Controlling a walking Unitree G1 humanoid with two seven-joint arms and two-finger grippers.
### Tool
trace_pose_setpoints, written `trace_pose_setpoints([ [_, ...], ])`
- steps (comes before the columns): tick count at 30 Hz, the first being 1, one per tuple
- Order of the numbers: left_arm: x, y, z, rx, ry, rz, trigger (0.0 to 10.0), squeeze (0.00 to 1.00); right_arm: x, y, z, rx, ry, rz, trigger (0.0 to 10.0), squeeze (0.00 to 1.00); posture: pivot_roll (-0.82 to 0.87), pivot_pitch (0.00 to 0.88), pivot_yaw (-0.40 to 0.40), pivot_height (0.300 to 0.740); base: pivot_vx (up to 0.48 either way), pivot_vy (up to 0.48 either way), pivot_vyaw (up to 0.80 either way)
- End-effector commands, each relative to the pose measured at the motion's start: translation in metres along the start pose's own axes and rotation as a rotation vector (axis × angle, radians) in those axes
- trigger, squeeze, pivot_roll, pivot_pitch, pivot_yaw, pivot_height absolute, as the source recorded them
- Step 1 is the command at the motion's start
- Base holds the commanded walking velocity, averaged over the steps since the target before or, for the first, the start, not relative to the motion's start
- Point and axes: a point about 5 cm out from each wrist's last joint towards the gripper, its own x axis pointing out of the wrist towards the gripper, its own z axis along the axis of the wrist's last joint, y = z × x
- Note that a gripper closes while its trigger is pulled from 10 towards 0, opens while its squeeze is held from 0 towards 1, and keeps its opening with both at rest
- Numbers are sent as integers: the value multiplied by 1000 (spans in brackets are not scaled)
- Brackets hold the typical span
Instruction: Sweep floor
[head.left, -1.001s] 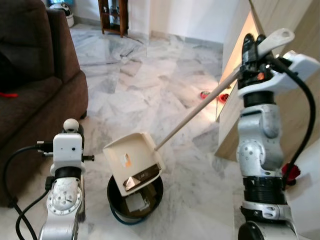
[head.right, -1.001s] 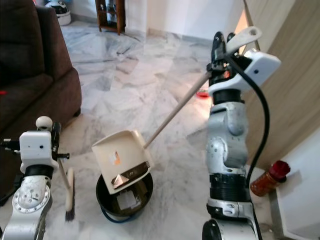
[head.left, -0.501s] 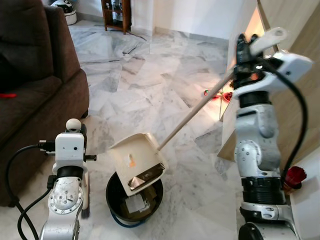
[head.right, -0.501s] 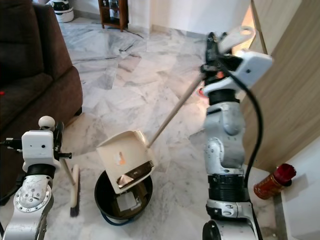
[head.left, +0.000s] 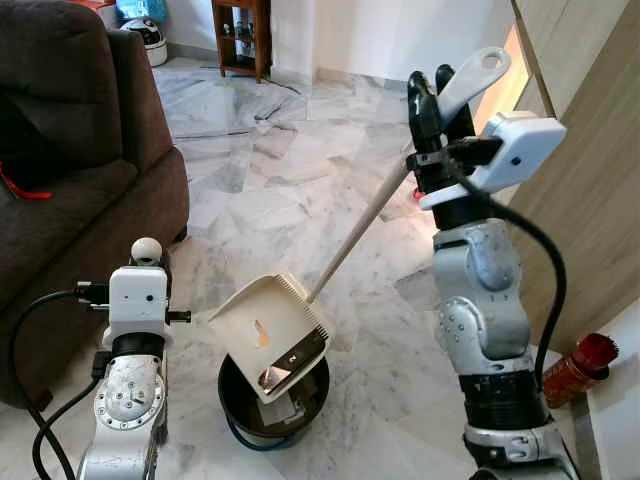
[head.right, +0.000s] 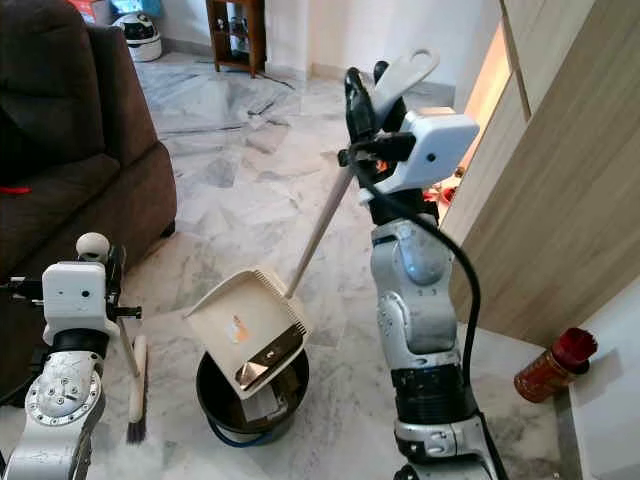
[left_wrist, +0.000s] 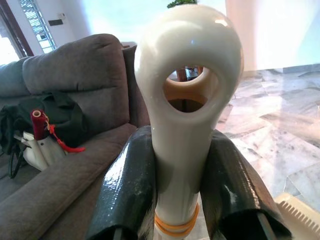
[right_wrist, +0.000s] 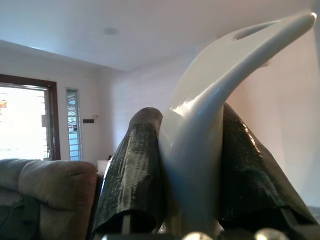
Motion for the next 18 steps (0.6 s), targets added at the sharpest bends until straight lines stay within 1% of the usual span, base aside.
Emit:
trace_pose_setpoints([
  [1,1,-1,10,-1,-62,-8,10000,0,3,21,18,-3,-112,58,10000,0,45,51,-48,740,0,0,0],
  [2,1,-1,10,-1,-62,-8,10000,0,3,21,18,-3,-112,58,10000,0,45,51,-48,740,0,0,0],
  [4,1,-1,10,-2,-65,-5,10000,0,2,42,20,-16,-133,109,10000,0,47,51,-50,740,0,0,0],
  [7,1,-1,10,-2,-66,-4,10000,0,1,55,21,-31,-150,152,10000,0,47,52,-50,740,0,0,0],
  [9,1,-1,11,-3,-67,-2,10000,0,-2,67,23,-28,-160,192,10000,0,46,54,-52,740,0,0,0],
  [13,2,-1,11,-5,-68,0,10000,0,-7,85,26,-32,-179,256,10000,0,44,57,-54,740,0,0,0],
  [17,2,-1,11,-5,-68,1,10000,0,-9,89,28,-56,-196,264,10000,0,44,61,-54,740,0,0,0],
  [18,2,-1,11,-4,-68,1,10000,0,-10,92,29,-83,-209,274,10000,0,44,61,-53,740,0,0,0],
])
